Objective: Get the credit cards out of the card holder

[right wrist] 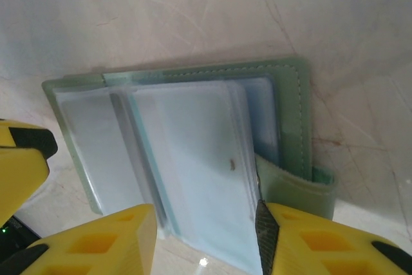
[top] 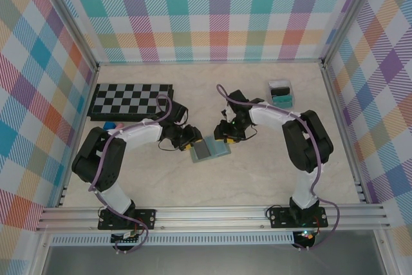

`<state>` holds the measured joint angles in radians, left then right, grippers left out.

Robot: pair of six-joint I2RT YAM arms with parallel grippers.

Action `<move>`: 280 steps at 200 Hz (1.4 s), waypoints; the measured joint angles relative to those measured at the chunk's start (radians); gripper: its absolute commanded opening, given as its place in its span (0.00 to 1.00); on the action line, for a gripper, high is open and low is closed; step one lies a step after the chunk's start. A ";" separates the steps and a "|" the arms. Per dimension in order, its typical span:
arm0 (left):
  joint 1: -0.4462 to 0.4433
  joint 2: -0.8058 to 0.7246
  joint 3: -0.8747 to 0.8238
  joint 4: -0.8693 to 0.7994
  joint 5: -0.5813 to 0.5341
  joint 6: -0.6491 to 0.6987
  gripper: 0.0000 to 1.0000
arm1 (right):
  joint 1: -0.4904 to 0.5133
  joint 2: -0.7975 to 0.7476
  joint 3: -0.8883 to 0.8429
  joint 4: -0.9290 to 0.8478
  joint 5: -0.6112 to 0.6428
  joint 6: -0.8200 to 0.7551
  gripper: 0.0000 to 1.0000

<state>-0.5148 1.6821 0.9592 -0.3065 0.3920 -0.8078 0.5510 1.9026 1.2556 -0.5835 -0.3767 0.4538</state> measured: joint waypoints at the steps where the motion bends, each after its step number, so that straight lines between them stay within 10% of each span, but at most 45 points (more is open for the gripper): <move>1: 0.000 0.000 0.000 0.000 0.000 0.000 0.43 | 0.000 0.000 0.000 0.000 0.000 0.000 0.45; 280: 0.000 0.064 -0.002 0.016 0.011 0.011 0.32 | 0.026 0.040 0.037 0.008 -0.122 -0.051 0.44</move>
<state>-0.5148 1.7458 0.9577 -0.2905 0.4034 -0.7963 0.5770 1.9427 1.2926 -0.5758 -0.4984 0.4023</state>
